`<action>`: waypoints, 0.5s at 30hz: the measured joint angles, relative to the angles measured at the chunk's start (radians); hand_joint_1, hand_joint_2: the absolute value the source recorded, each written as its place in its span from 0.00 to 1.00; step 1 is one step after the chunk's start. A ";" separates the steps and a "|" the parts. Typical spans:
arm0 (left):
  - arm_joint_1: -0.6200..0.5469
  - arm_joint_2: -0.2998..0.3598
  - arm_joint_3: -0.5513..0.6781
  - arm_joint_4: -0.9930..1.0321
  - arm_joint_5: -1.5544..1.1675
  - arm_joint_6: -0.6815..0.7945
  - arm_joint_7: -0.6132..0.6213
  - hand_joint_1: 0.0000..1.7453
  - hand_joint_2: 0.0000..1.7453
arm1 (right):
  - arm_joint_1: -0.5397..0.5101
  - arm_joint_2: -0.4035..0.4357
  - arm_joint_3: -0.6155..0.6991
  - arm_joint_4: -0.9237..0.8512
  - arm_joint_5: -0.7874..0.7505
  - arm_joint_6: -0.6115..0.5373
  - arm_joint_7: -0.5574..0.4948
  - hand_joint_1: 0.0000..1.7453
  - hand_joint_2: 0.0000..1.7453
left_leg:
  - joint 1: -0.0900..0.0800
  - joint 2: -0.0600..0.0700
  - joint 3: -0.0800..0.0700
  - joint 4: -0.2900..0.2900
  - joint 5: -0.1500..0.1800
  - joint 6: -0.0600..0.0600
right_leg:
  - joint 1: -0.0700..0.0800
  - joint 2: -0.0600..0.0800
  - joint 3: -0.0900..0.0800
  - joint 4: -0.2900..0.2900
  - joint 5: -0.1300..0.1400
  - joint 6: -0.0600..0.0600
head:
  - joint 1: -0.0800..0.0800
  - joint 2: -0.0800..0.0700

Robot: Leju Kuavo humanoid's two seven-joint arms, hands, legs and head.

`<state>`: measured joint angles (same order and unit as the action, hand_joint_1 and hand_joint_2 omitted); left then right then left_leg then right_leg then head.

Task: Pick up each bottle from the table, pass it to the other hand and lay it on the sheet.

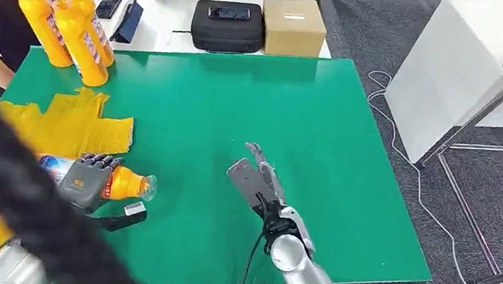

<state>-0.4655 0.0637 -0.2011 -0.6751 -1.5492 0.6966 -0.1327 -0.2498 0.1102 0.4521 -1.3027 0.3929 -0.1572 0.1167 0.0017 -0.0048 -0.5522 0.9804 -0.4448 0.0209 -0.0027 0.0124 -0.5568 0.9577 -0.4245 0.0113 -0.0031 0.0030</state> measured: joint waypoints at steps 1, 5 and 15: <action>-0.006 0.004 -0.010 0.025 0.000 0.000 0.011 0.00 0.00 | 0.000 -0.001 0.003 0.000 -0.002 0.000 -0.002 0.00 0.00 | 0.000 0.000 0.000 0.000 0.000 0.000 | 0.000 0.000 0.000 0.000 0.000 0.000 | 0.000 0.000; -0.047 0.016 -0.042 0.129 0.029 -0.023 0.064 0.00 0.00 | -0.004 -0.006 0.019 0.008 -0.010 0.005 -0.002 0.00 0.00 | 0.000 -0.001 0.001 0.000 0.000 0.000 | 0.000 -0.001 0.001 0.000 0.000 0.000 | 0.000 0.000; -0.128 0.037 -0.057 0.268 0.103 -0.177 0.081 0.00 0.00 | -0.024 -0.005 0.047 0.018 -0.011 0.039 0.023 0.00 0.00 | 0.000 -0.004 0.013 -0.001 0.000 -0.001 | 0.000 -0.006 0.015 0.000 -0.001 -0.001 | 0.000 0.000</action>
<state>-0.5938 0.1003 -0.2583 -0.4074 -1.4462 0.5196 -0.0519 -0.2739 0.1053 0.4990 -1.2844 0.3818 -0.1183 0.1400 0.0017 -0.0092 -0.5389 0.9793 -0.4444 0.0201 -0.0027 0.0069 -0.5416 0.9577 -0.4252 0.0103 -0.0031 0.0030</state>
